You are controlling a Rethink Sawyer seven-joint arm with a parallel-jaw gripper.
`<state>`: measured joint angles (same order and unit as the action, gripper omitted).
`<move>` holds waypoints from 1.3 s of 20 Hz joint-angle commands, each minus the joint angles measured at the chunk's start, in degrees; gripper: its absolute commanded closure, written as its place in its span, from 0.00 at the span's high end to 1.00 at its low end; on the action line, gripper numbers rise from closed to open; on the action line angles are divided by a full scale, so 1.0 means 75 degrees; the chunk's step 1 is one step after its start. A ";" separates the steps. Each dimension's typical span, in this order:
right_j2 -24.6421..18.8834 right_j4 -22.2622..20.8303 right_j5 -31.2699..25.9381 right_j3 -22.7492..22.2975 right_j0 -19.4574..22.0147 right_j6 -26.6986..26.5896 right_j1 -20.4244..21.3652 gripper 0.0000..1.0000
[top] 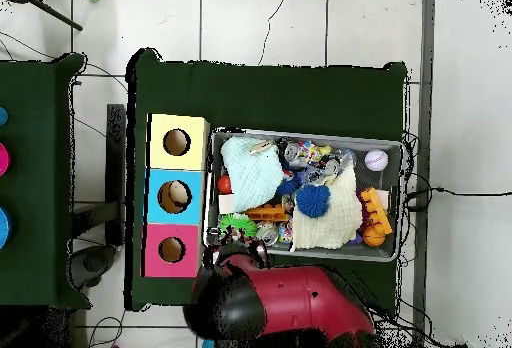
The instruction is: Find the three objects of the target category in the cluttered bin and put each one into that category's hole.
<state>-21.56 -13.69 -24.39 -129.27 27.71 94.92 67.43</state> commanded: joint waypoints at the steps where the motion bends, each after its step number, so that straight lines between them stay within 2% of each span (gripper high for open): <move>1: 0.0853 0.0762 -0.0474 -0.0610 -0.0781 0.2267 0.0797 0.00; 7: 0.1461 0.0934 -0.0540 -0.0405 -0.1904 0.2903 0.0728 0.00; 16: 0.2513 0.0980 0.0413 -0.0238 -0.3551 0.3906 -0.0235 0.00; 21: 0.2974 0.0923 0.1627 -0.0275 -0.4051 0.4107 -0.1163 0.00; 26: 0.3208 0.0811 0.2628 -0.0400 -0.4204 0.3998 -0.1868 0.00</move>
<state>-2.15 -8.03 -13.66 -130.73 -3.41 110.68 62.47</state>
